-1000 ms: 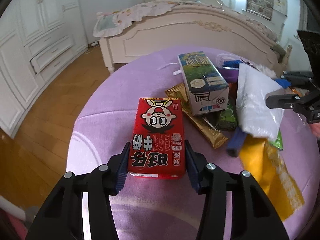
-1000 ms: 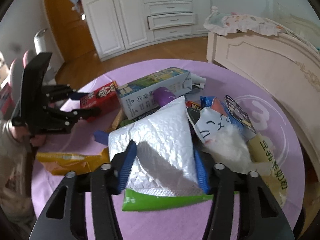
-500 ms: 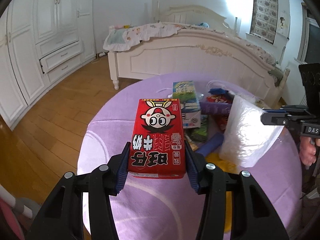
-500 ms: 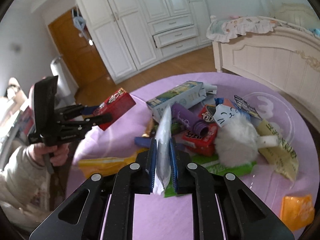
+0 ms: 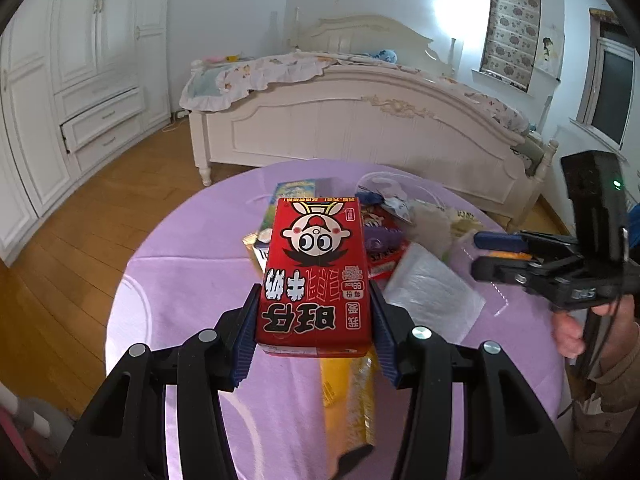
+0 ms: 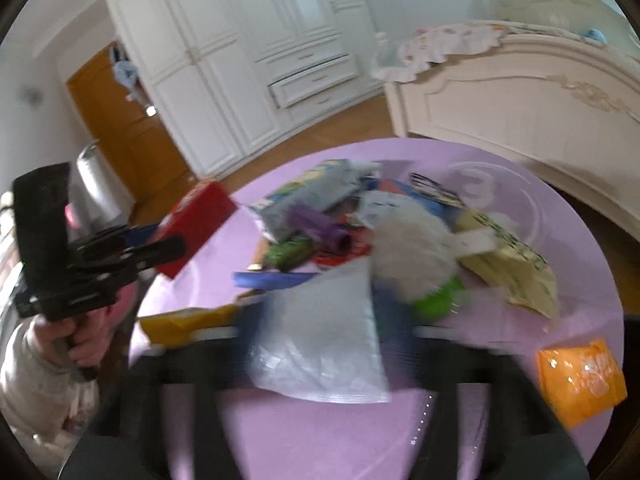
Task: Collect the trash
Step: 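Carry the red box and white envelope with both tools over the black bin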
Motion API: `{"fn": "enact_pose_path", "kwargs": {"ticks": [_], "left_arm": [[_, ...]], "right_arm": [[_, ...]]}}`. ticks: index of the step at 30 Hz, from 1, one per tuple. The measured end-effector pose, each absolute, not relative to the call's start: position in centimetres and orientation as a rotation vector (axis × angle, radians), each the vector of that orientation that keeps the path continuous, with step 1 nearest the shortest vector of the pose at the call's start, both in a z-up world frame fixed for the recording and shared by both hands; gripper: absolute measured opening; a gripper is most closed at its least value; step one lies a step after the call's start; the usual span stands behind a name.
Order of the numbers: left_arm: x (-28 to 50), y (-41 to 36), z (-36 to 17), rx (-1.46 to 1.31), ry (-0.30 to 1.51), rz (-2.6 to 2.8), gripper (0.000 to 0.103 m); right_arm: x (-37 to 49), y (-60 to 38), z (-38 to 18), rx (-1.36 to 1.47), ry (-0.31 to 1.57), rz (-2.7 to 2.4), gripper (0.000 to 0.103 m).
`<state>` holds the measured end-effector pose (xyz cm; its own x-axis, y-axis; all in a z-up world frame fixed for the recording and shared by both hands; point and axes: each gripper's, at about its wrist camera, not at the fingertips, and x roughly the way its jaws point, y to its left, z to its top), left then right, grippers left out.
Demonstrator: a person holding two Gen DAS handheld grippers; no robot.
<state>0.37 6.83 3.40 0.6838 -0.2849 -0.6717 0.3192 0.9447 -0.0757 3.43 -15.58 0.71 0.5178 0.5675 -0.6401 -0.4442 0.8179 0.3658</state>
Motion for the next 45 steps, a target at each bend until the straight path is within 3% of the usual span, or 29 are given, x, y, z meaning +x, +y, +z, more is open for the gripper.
{"fn": "enact_pose_path", "kwargs": {"ticks": [8,10,13,17,30,37,45], "left_arm": [[-1.0,7.4,1.7,0.023,0.78,-0.325,0.049],[-1.4,7.6,1.4,0.02,0.781,-0.319,0.049],[-2.0,8.0,0.7,0.03,0.785,-0.301,0.049],[-2.5,8.6,0.4,0.002,0.779,-0.297,0.049],[-2.5,3.3,5.5,-0.01,0.682,-0.398,0.049],[-1.2,-7.8,6.8,0.048,0.677,-0.583,0.049],[0.7,-21.1,3.4,0.132,0.767,-0.784,0.049]], "right_arm": [[3.2,-10.6,-2.7,0.0,0.927,0.636,0.086],[3.0,-9.2,-3.2,-0.045,0.935,0.636,0.062],[2.7,-8.9,-2.9,-0.032,0.913,0.645,0.034],[1.9,-10.7,-1.2,0.056,0.852,0.642,0.018],[-2.7,-23.4,4.6,0.33,0.582,0.542,0.015],[-5.0,-34.0,4.6,0.388,0.486,0.265,0.015],[-5.8,-43.8,-0.5,0.476,0.537,-0.009,0.015]]}}
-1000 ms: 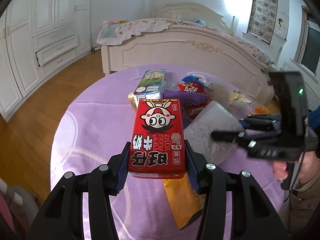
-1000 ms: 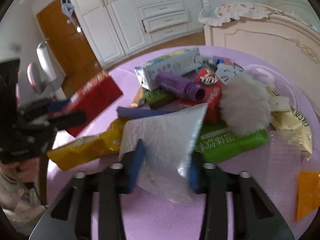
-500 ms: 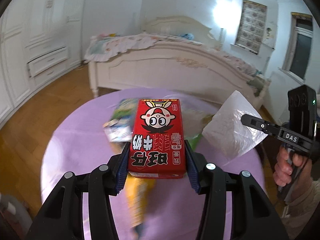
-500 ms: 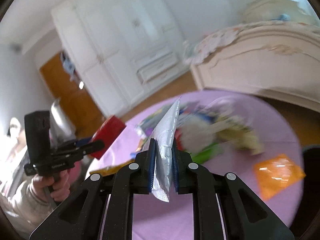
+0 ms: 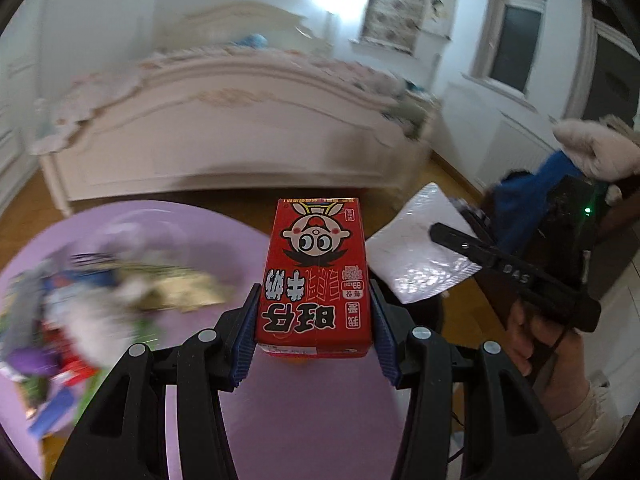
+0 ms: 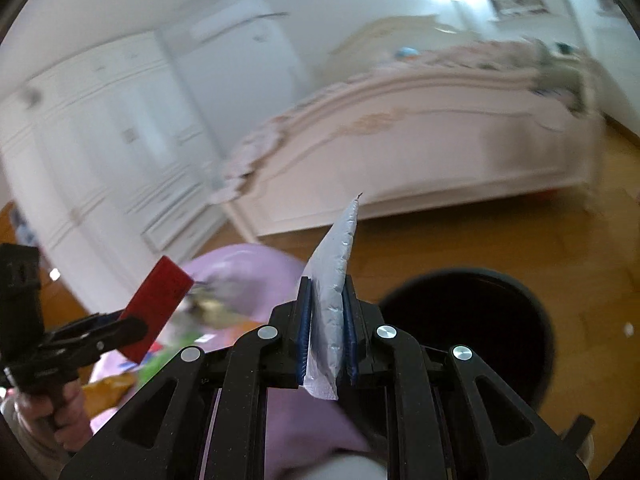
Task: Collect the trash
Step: 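Carry the red box and white envelope with both tools over the black bin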
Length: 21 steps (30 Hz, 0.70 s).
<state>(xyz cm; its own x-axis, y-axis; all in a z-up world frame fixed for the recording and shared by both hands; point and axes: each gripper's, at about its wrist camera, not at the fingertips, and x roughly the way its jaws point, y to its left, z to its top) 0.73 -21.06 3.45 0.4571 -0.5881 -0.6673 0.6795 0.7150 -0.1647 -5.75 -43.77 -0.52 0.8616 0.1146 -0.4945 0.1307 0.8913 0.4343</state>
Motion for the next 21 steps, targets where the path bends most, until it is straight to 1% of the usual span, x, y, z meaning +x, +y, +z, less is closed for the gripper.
{"fn": "enact_pose_path", "kwargs": {"ticks": [8,12,19,21], "left_arm": [[3.0,-30.0,-0.6,0.189,0.876,-0.873,0.049],[3.5,-32.3,-2.0,0.205,0.913,-0.888,0.05],[4.5,-34.9,-4.2,0.227,0.968,-0.892,0.05],[4.5,-35.1,-4.6,0.229,0.974,-0.888,0.051]], "right_arm": [[-6.4,-48.6,-6.6,0.555,0.605,-0.117,0.016],[-5.9,-50.4,-9.2,0.584,0.641,-0.14,0.016],[-4.2,-51.7,-11.8,0.604,0.687,-0.14,0.016],[-3.7,-51.6,-11.8,0.611,0.693,-0.133,0.016]]}}
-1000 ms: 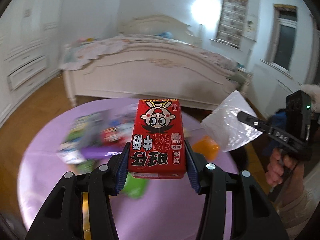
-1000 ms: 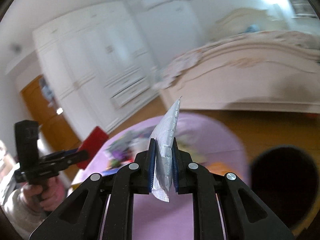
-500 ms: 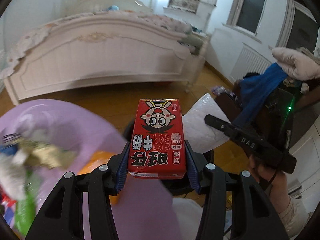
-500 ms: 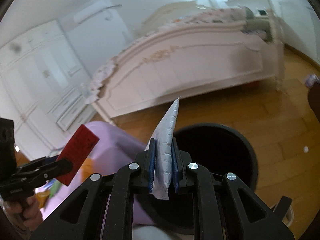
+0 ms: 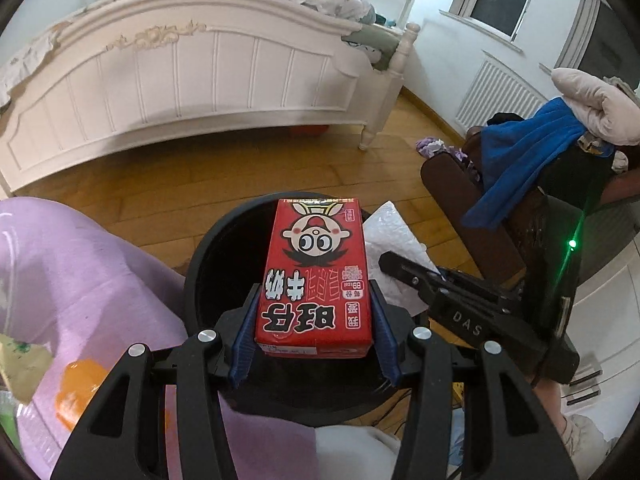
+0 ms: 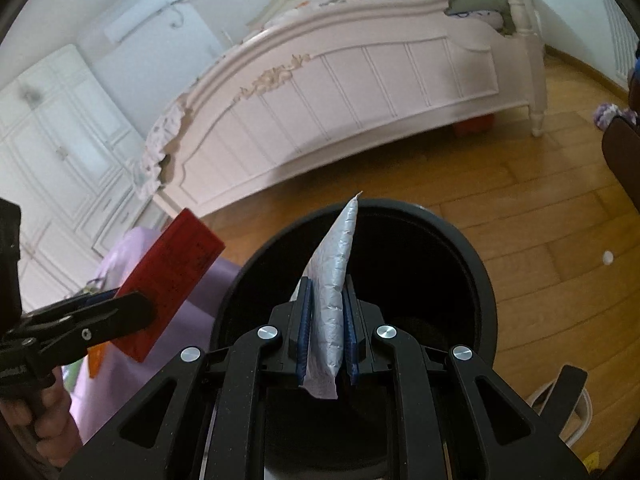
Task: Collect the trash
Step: 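Open both tools to drop the box and envelope into the bin, then grasp the milk carton with the left tool while the right tool grasps the white plush cat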
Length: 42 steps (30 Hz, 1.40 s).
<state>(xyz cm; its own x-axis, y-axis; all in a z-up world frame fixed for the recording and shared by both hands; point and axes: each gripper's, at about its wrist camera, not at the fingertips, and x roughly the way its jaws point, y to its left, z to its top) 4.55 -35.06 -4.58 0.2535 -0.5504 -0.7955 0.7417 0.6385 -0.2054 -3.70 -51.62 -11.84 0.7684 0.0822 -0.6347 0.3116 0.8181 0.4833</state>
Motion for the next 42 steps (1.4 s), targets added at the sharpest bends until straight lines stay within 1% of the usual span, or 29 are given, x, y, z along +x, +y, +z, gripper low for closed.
{"fn": "enact_pose_path", "kwargs": {"ticks": [2,3,4,5,6,7,8,9,13,15,16,21,24,30,34,39,42], "left_arm": [[4.7,-35.5,-5.0,0.229,0.979,-0.881,0.052],[4.8,-35.4,-5.1,0.226,0.98,-0.877,0.052],[4.7,-35.3,-5.1,0.224,0.982,-0.873,0.052],[4.7,-35.3,-5.2,0.224,0.985,-0.872,0.052],[4.7,-35.2,-5.2,0.224,0.987,-0.87,0.055],[4.7,-35.2,-5.3,0.226,0.988,-0.866,0.058],[4.8,-35.2,-5.2,0.227,0.984,-0.864,0.062],[4.7,-35.1,-5.1,0.227,0.979,-0.861,0.065],[4.2,-34.1,-4.0,0.218,0.948,-0.86,0.071],[3.9,-33.5,-3.4,0.218,0.926,-0.858,0.079],[3.6,-32.9,-3.0,0.22,0.908,-0.853,0.079],[2.8,-29.3,-0.9,0.207,0.853,-0.803,0.079],[3.1,-26.0,0.4,0.172,0.84,-0.74,0.079],[4.6,-16.5,3.2,0.079,0.811,-0.572,0.079],[5.9,-9.8,4.2,0.027,0.81,-0.446,0.079],[8.2,-1.5,4.5,-0.009,0.831,-0.279,0.079],[9.5,1.7,3.9,-0.008,0.865,-0.242,0.079]], "right_arm": [[-3.5,-51.7,-12.1,0.619,0.702,-0.129,0.019],[-3.3,-51.8,-12.2,0.622,0.704,-0.127,0.026],[-3.2,-51.9,-12.3,0.624,0.704,-0.128,0.035],[-3.3,-51.9,-12.3,0.625,0.701,-0.13,0.04],[-3.3,-51.9,-12.3,0.625,0.697,-0.129,0.047],[-3.4,-51.9,-12.2,0.626,0.694,-0.129,0.052],[-3.5,-51.8,-12.1,0.626,0.69,-0.13,0.054],[-3.5,-51.8,-11.9,0.626,0.688,-0.129,0.055],[-3.6,-50.9,-11.0,0.619,0.68,-0.11,0.063],[-3.5,-50.1,-10.2,0.608,0.672,-0.094,0.065],[-3.4,-49.6,-9.8,0.599,0.668,-0.083,0.067],[-2.3,-46.7,-7.2,0.553,0.653,-0.008,0.071],[-1.2,-44.5,-5.6,0.518,0.65,0.05,0.071],[2.1,-38.0,-1.6,0.407,0.658,0.219,0.071],[4.2,-33.2,0.8,0.318,0.672,0.34,0.071],[6.9,-27.5,2.9,0.224,0.717,0.476,0.071],[8.7,-24.1,3.1,0.174,0.773,0.561,0.071]]}}
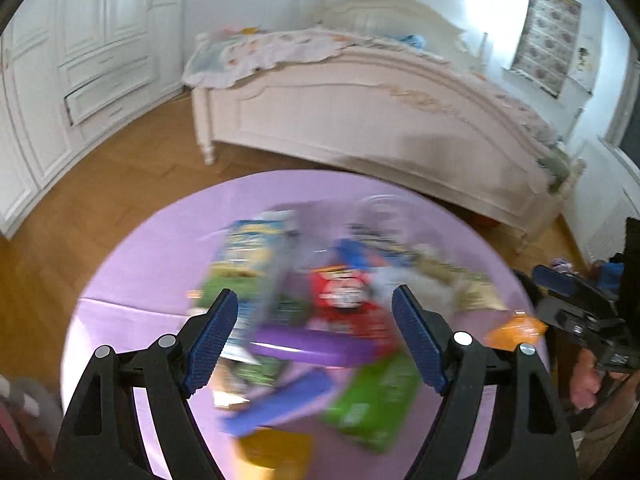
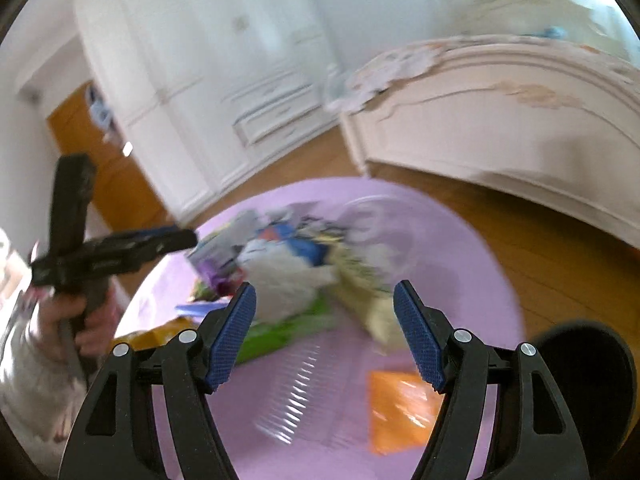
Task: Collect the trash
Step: 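Grasp the milk carton with the left tool while the right tool grasps the white plush cat, then carry the milk carton and plush cat with both tools over the bin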
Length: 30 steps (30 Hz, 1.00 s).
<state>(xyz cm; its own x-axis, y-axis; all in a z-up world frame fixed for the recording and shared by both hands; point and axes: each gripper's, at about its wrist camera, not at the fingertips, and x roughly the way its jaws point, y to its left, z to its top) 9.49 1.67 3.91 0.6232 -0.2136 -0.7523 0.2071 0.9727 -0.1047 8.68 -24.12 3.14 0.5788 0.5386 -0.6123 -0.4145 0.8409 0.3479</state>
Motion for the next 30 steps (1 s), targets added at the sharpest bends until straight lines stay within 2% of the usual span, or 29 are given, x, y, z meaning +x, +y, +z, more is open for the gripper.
{"fn": "enact_pose_path", "kwargs": {"ticks": [12,13,15,17,22,30], "left_arm": [[14.4,6.8,0.5,-0.024,0.995,-0.267,0.078],[14.7,6.9,0.2,-0.028,0.999,-0.265,0.075],[15.3,6.9,-0.1,-0.037,1.015,-0.274,0.06],[15.6,7.2,-0.6,-0.047,1.032,-0.277,0.054],[15.4,7.1,-0.5,-0.047,1.009,-0.265,0.051],[12.9,6.9,3.6,-0.097,0.88,-0.274,0.049]], "right_arm": [[13.6,-16.6,0.0,-0.014,0.981,0.625,0.071],[13.7,-16.3,-0.2,-0.023,0.99,0.62,0.071],[13.9,-16.1,-0.7,-0.035,1.003,0.615,0.071],[14.0,-16.1,-1.0,-0.028,1.007,0.618,0.068],[13.6,-16.1,-1.2,-0.024,1.002,0.623,0.046],[10.9,-19.0,1.4,0.1,0.863,0.633,0.041]]}}
